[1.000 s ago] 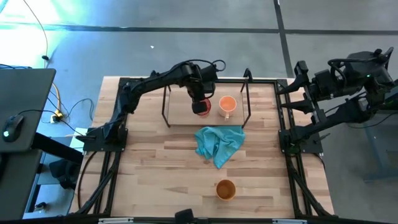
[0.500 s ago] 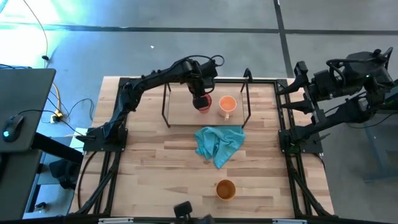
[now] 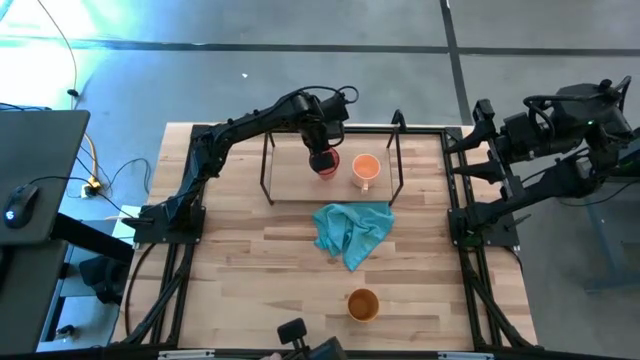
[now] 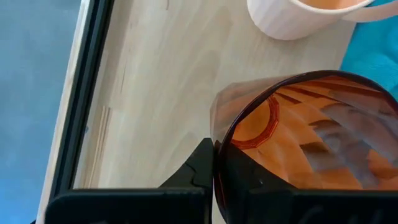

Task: Stack small to large cups/mugs on shelf
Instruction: Put the red cup on the shelf

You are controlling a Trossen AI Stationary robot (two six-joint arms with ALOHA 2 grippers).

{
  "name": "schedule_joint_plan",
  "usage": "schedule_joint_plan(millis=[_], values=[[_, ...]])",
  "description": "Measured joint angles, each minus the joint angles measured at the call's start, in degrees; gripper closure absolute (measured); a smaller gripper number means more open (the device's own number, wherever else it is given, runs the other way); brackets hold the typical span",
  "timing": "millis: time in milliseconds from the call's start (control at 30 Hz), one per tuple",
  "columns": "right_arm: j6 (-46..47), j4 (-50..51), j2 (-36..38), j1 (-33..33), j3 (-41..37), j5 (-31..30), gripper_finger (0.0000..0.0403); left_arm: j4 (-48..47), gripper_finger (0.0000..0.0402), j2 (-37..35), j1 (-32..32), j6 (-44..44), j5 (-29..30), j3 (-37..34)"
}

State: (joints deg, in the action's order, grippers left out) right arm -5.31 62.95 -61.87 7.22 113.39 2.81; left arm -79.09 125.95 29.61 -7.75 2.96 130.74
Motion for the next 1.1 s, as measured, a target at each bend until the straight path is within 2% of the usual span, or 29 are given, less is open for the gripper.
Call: schedule_joint_plan(millis=[400,833,1100], values=[[-0.1,0.0,0.0,0.0,0.0,0.0,0.0242,-0.2,0.0401,0.0,0.0,-0.1,-0.8,0.0],[0.9,1.4,0.0,0.0,0.0,0.0,0.0242,-3.0,0.0401,3.5,0.0,0.5,-1.9,0.0],[0.9,2.0,0.0,0.0,0.0,0.0,0.0242,-1.0,0.0401,3.8,0.0,0.0,-2.7,0.0]])
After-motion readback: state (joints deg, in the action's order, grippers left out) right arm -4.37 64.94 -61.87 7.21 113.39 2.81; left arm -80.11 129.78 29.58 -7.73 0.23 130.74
